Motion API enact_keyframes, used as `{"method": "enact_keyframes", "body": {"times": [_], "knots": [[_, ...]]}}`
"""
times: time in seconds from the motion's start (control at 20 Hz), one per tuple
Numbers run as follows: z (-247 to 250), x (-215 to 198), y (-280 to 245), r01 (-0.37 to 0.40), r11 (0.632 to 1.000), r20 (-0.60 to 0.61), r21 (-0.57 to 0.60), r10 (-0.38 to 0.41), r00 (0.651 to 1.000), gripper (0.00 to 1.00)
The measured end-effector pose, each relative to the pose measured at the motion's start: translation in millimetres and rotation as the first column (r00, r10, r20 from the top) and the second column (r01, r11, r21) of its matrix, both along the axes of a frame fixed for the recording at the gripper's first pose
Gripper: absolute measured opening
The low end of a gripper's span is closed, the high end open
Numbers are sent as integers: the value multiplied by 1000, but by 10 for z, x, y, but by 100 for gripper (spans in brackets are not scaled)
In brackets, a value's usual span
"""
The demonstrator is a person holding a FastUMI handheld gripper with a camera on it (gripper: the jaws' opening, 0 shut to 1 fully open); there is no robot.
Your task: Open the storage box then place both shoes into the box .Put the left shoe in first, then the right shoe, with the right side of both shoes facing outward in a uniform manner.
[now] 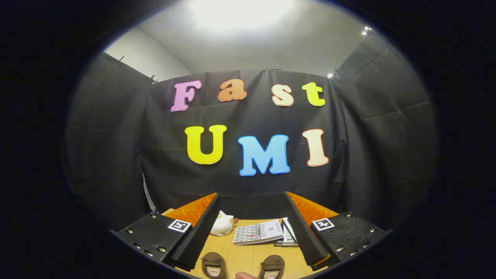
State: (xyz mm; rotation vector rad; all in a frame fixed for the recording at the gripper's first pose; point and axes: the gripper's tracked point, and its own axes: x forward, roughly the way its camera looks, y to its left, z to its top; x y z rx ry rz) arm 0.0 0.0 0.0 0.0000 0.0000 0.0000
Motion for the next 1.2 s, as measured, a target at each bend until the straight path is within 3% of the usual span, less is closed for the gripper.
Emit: {"method": "enact_keyframes", "body": {"times": [0.95,1.2], "knots": [[-40,104,49,21,1000,-16,19,-21,1000,98],[-220,235,111,-9,999,-54,34,11,998,98]]}}
